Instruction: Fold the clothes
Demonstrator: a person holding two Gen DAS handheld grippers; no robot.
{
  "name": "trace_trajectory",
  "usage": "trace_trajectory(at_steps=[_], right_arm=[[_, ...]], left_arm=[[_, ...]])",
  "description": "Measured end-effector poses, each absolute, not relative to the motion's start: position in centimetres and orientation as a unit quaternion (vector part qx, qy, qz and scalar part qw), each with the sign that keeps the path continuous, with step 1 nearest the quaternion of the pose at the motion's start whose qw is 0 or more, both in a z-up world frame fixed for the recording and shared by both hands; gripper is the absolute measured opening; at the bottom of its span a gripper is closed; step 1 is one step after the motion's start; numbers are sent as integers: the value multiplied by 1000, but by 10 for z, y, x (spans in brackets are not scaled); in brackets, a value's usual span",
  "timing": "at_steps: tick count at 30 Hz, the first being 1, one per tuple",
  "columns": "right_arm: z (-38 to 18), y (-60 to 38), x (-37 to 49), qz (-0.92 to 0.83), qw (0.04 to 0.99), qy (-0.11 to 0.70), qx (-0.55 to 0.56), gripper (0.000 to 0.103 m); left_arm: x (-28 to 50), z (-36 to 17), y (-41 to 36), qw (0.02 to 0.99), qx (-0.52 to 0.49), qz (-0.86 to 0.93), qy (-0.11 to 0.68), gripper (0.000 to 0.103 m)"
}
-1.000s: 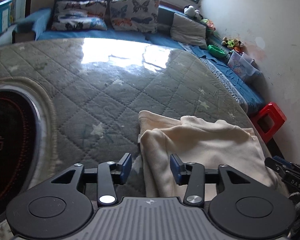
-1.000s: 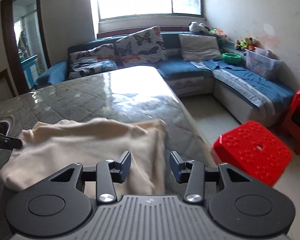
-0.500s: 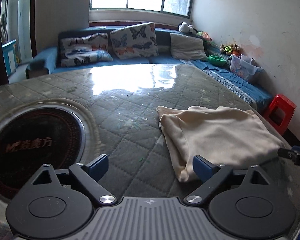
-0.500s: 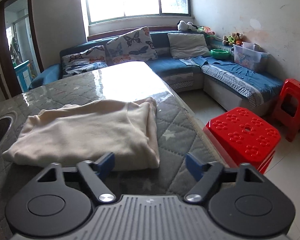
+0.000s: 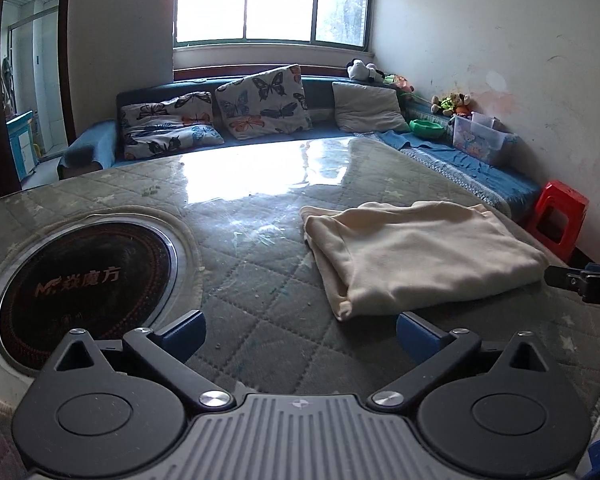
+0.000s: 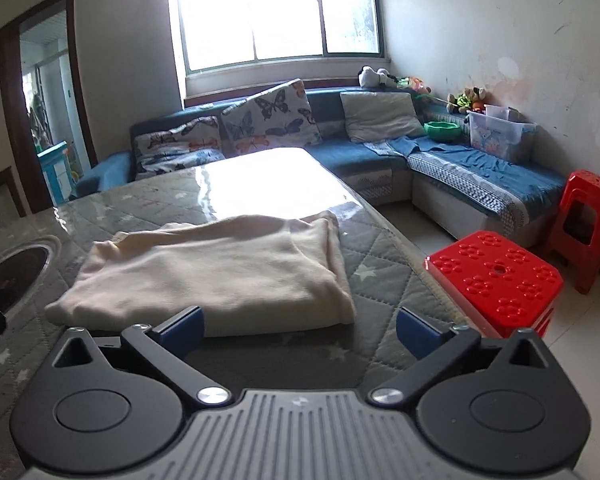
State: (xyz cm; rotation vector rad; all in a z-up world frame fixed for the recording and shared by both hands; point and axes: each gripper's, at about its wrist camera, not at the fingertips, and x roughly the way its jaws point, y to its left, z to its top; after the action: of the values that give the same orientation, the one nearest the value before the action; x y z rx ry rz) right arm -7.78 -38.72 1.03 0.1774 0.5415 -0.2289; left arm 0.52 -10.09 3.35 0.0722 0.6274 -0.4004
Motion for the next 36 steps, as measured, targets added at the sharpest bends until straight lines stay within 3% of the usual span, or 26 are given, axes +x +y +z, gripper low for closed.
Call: trace_trajectory(at_steps=[36], right_arm=[[6, -345, -109, -118, 958, 253, 70, 103]], left_arm=[[-40, 18, -106, 925, 45, -189, 326, 103]])
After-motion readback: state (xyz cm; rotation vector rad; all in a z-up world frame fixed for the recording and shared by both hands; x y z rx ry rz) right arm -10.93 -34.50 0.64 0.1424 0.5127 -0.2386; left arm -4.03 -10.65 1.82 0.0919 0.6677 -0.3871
